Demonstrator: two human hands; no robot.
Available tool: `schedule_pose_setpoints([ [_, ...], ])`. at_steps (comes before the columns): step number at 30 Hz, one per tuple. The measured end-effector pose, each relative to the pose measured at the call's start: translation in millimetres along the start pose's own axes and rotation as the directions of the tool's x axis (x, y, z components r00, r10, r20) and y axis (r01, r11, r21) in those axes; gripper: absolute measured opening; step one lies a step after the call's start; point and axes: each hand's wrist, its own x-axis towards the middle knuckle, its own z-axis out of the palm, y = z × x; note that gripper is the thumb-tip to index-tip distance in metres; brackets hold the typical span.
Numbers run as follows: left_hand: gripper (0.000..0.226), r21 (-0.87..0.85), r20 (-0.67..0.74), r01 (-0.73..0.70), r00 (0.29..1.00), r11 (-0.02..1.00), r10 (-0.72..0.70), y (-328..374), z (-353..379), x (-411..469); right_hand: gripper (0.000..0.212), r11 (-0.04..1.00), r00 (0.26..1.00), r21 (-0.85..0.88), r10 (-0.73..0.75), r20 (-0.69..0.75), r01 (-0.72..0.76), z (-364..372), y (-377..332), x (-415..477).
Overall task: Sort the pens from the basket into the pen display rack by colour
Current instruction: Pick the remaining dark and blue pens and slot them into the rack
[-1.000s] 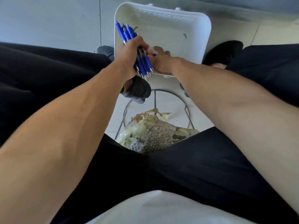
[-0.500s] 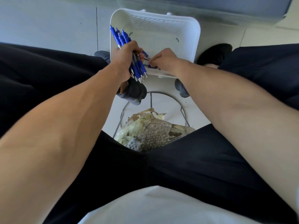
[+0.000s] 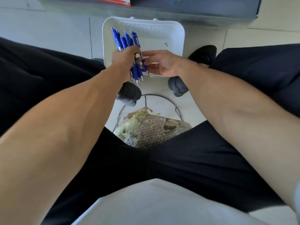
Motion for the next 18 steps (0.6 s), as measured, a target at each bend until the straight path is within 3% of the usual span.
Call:
schedule_pose_setpoints([
  [3, 0.019, 0.003, 0.0, -0.008, 1.0, 1.0, 0.008, -0.7, 0.4, 3.4, 0.041, 0.999, 0.998, -0.05, 0.006, 0.065, -0.002, 3.3, -3.6, -4.0],
  [7, 0.025, 0.048, -0.043, -0.012, 0.999, 0.999, 0.014, -2.8, -2.2, 10.6, 0.033, 0.998, 1.0, -0.056, -0.001, 0.006, 0.001, 2.7, -4.2, -2.0],
  [9, 0.024, 0.069, -0.073, -0.015, 0.997, 0.998, 0.02, -2.9, -4.5, 14.6, 0.023, 0.999, 0.997, -0.053, -0.001, -0.082, -0.003, 2.3, -3.2, 6.2],
  [11, 0.022, 0.051, -0.088, -0.004, 0.996, 0.999, 0.008, -3.0, -6.9, 17.6, 0.017, 0.973, 0.964, -0.23, -0.063, -0.258, 0.002, 0.1, 0.2, 17.4],
  [12, 0.021, 0.038, -0.09, 0.009, 0.996, 0.999, -0.005, -2.5, -8.0, 18.7, 0.019, 0.92, 0.943, -0.39, -0.104, -0.316, -0.03, -1.4, 1.8, 24.1],
  [14, 0.019, 0.016, -0.084, 0.026, 0.996, 1.0, -0.025, 1.1, -9.8, 20.8, 0.031, 0.741, 0.946, -0.663, -0.13, -0.297, -0.106, -2.1, 4.1, 34.0],
  [18, 0.016, -0.025, -0.03, 0.048, 0.998, 0.999, -0.048, 6.1, -14.5, 27.9, 0.044, 0.478, 0.971, -0.864, -0.089, -0.224, -0.156, -0.5, 10.9, 53.7],
])
